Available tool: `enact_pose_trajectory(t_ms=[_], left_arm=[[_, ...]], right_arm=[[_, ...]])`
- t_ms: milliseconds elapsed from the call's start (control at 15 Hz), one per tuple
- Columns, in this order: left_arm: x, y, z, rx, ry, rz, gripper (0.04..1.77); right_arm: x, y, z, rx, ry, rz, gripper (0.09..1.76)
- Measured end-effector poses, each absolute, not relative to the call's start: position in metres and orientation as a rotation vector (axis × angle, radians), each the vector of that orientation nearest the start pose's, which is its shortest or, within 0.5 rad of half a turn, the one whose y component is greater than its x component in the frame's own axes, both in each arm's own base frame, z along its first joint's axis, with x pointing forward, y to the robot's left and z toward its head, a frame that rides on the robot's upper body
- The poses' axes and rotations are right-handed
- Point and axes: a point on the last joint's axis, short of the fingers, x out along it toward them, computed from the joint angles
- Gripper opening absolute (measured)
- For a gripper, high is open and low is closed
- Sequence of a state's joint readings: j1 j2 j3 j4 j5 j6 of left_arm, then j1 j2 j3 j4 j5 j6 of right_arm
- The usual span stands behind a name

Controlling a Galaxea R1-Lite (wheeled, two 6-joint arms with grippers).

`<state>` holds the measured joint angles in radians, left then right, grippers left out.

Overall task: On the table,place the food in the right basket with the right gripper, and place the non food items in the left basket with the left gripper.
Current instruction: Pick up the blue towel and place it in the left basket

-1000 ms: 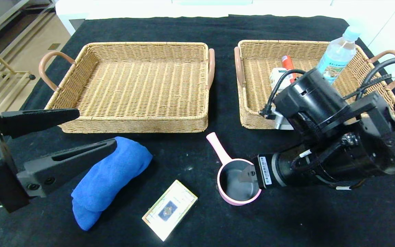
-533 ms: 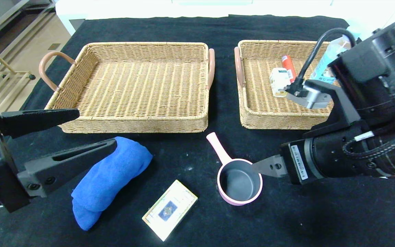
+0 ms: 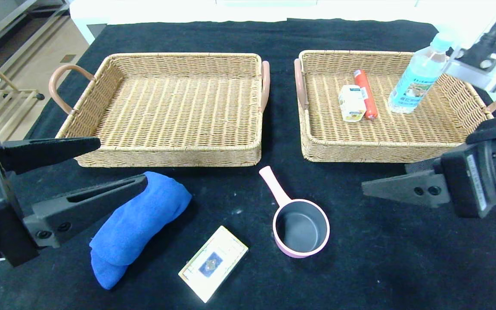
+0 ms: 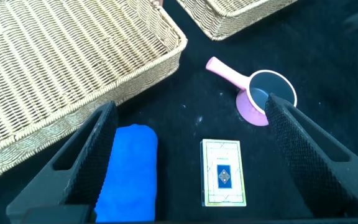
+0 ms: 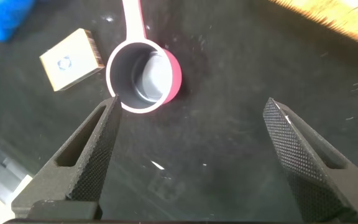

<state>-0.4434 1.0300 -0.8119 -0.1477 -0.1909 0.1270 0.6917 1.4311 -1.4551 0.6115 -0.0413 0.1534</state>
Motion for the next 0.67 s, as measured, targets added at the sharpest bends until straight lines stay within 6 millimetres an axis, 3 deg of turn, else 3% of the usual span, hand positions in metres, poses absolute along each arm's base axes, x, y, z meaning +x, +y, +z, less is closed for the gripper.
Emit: enact_pose_trajectory(t_ms=[267,667], left_arm=[[0.120,-0.062,0.285,0.133,0.039,-0.639,1.72],[0.122,-0.063,0.282,0.135,0.054,-0.643,1.72]], right_arm=[[0.157,0.106,0.335,-0.075,0.518,0.596,1.69],[0.142,0.069,0.335,-0.090,0.466,0.637,1.70]])
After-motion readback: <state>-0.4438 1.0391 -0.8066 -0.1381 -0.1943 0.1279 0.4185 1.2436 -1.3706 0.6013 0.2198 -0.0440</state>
